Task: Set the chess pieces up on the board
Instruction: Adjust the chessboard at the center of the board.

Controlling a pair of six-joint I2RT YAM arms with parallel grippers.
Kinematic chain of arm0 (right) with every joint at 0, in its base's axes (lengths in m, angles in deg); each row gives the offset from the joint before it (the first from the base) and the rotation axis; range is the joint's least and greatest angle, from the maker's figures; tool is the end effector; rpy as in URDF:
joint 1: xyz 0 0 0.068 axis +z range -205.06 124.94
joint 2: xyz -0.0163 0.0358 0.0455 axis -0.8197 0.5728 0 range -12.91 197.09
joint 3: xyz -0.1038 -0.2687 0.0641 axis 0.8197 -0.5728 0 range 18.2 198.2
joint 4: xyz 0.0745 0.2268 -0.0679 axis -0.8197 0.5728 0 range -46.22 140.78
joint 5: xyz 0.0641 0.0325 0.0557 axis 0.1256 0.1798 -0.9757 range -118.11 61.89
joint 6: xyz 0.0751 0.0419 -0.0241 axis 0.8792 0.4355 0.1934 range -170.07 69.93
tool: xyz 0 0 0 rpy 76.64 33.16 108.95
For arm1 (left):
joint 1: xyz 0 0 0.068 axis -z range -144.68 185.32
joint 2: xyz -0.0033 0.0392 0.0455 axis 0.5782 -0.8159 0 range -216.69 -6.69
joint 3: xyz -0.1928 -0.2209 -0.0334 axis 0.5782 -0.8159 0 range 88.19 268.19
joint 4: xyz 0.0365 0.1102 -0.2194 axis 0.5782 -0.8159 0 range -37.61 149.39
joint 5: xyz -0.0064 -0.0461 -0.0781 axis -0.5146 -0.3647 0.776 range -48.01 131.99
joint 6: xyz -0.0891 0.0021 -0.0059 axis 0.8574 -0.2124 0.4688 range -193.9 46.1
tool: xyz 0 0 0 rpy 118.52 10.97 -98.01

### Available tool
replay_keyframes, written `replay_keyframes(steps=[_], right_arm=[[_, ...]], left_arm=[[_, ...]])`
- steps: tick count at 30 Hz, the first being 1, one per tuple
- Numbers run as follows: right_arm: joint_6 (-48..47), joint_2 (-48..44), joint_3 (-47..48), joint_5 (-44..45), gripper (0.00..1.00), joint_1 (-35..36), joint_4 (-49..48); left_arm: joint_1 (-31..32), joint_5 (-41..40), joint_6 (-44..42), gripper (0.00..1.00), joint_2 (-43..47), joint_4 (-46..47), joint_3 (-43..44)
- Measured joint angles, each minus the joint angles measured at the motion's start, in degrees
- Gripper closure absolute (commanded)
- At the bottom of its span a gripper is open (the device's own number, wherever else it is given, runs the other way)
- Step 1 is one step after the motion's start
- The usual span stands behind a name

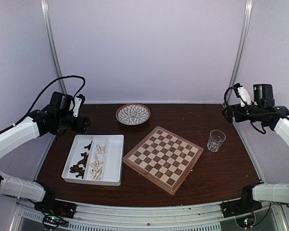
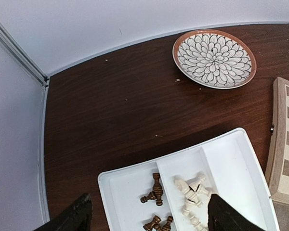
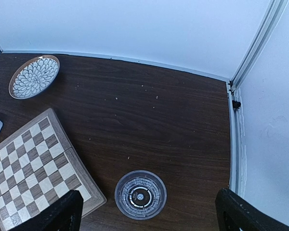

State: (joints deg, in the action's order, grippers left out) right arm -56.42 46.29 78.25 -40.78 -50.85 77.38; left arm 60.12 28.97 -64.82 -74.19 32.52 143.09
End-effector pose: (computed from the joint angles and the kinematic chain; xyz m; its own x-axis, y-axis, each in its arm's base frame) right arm 0.2286 0.0342 0.3413 -0.5080 -0.1455 -0.8490 -0.3136 0.9492 0.0249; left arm 0.2486 -0.0951 0.2905 -0.6094 0.1121 -0.7849 0.1564 0.9875 0.0196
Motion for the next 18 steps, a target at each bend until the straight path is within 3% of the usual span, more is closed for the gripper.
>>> replay_keyframes(steps=[10, 15, 18], right_arm=[[-7.6, -5.5, -2.5, -7.2, 0.04, -1.4, 2.2], [-15.2, -4.1, -2.3, -9.2, 0.24, 2.9, 5.8], [-19.8, -1.5, -2.4, -8.0, 0.36, 8.2, 7.1]], left_arm=[[-0.3, 10.8, -0.2, 0.21, 3.1, 2.6, -2.1], [6.3, 11.1, 0.4, 0.36, 0.9, -1.1, 1.2], [10.5, 12.0, 3.5, 0.39, -1.6, -4.3, 4.2]])
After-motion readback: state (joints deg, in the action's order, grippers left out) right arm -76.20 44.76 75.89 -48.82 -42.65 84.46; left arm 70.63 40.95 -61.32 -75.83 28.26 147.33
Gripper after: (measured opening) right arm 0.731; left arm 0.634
